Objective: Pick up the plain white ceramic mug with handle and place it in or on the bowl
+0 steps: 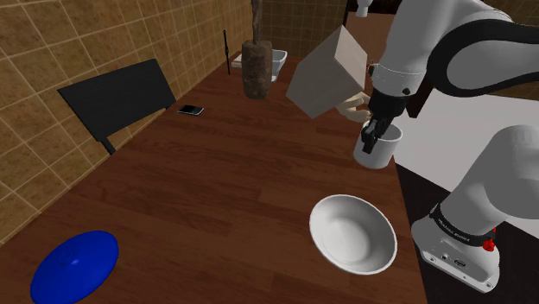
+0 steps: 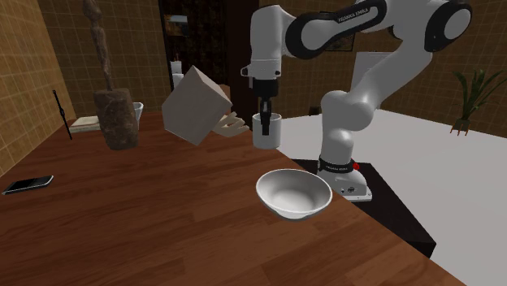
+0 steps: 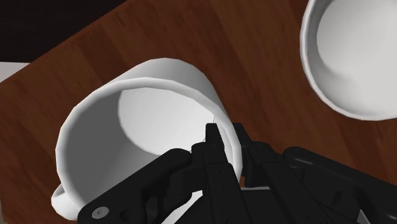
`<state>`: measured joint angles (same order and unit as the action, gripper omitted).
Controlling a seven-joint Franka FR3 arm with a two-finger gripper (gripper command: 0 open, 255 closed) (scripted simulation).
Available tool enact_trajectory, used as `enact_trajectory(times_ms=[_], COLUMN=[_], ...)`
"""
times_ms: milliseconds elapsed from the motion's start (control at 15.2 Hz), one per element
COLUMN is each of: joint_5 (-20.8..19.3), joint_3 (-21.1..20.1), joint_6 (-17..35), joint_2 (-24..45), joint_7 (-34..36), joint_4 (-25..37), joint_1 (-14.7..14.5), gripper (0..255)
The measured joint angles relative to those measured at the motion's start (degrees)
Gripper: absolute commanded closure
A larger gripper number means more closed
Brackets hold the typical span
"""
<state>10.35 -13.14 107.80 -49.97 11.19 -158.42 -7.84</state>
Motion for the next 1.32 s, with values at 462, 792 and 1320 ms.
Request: enact_trajectory(times_ms=[462, 792, 1320], joint_5=[-1.1, 1.05, 8.08], joint_3=[1.13, -1.74, -11.67], joint_6=[-5.71, -7.81, -9.45], joint_2=[-0.64, -0.49, 1.84], joint_7=[-0.16, 3.17, 14.1], joint_4=[5.06, 7.58, 13.1], joint_1=[0.57, -1.02, -5.28], gripper=[255, 255, 255])
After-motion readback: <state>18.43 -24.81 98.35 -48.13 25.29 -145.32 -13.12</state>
